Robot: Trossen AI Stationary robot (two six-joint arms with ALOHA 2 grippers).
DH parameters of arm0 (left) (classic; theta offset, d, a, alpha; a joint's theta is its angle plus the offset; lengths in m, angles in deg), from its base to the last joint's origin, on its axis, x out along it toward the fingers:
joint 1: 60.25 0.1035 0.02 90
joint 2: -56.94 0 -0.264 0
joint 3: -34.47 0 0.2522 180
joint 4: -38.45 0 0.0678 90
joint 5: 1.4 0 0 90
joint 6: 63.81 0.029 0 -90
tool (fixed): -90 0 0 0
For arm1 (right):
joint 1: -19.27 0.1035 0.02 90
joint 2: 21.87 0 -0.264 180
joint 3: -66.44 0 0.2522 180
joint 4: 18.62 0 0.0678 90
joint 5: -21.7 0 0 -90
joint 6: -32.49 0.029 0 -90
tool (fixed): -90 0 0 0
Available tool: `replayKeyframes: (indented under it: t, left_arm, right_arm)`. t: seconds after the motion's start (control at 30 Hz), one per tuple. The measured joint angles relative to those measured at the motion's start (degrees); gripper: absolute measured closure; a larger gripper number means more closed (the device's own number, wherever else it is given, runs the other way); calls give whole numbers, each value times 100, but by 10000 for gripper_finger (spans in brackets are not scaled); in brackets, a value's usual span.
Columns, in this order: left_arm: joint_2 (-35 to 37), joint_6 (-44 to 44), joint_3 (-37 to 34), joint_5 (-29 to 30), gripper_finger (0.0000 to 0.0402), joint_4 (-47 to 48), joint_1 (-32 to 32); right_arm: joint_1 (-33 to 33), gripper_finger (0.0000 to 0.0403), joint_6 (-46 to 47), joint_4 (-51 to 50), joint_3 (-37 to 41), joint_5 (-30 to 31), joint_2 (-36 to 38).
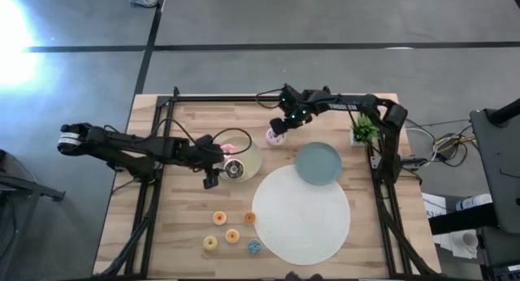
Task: Pick & Place donuts
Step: Put the large purple donut on the brown plate
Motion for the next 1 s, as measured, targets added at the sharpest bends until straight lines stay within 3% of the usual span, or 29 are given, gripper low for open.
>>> replayKeyframes:
  t: [0.5, 0.63, 0.87, 1.0]
  left_arm:
    - [0, -113, 0, 308, 209, 146, 52]
    - [0, -197, 0, 310, 209, 230, 50]
    - [17, -325, 0, 310, 209, 239, 50]
    - [156, -327, 0, 310, 209, 364, 50]
  right_arm:
    - [202, 194, -326, 390, -146, 160, -527]
    - [199, 242, -335, 467, -246, 158, -527]
    - [223, 367, -311, 440, -275, 142, -514]
    - [356, 385, -232, 405, -458, 121, -371]
